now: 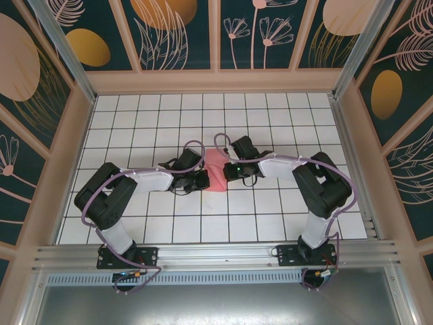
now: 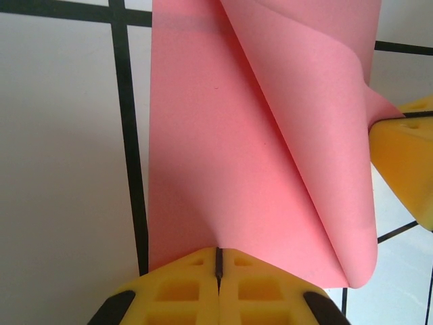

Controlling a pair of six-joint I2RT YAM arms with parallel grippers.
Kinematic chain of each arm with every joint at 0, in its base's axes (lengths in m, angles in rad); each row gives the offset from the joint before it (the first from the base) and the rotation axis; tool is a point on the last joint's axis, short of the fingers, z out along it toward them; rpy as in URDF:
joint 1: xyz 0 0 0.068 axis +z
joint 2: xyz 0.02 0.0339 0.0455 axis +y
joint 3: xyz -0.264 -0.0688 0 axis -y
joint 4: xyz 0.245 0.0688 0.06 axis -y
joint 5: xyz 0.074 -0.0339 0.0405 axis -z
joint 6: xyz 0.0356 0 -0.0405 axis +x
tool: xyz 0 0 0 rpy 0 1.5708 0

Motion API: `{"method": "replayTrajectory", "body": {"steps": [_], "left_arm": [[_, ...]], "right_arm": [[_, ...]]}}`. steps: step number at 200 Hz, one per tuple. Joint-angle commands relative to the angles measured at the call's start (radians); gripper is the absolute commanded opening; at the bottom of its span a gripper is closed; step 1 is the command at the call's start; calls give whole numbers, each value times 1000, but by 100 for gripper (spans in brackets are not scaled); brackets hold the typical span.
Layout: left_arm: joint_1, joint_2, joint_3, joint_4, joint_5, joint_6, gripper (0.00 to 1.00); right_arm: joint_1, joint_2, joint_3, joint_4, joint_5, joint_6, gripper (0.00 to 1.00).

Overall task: Fold a paper plane with a square sheet of paper (pick it up from the middle)
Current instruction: Fold the triangle a second time at the center of the table.

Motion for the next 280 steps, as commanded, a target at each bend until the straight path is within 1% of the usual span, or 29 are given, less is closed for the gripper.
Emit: {"method": "replayTrajectory", "body": {"steps": [1,56,110,146,187,196,228,255,280], "left_arm": [[4,-2,-2,-89,-58,24,8],[5,-1,0,-86,-55,24,8],[5,-2,-1,-86,-55,24,8],[5,-2,0,-88,-57,26,7],[5,-1,-8,-132,-97,68,3],[5,-31,-17,-128,-93,83,3],[5,-39,-6,-138,-83,124,2],[5,-30,18,-165,-90,152,3],[5,-26,20,-164,-89,152,3]], "right_arm": [[7,0,23,-12,7,-13,0],[7,-1,24,7,-28,-6,0],[7,23,37,-10,-10,-13,0],[7,22,44,-11,-23,-14,0],[18,-28,39,-27,-47,8,0],[21,-43,21,-14,-52,17,0],[37,-59,-8,13,-70,41,0],[41,-36,12,-2,-35,37,0],[42,-3,38,-8,-42,27,0]]}}
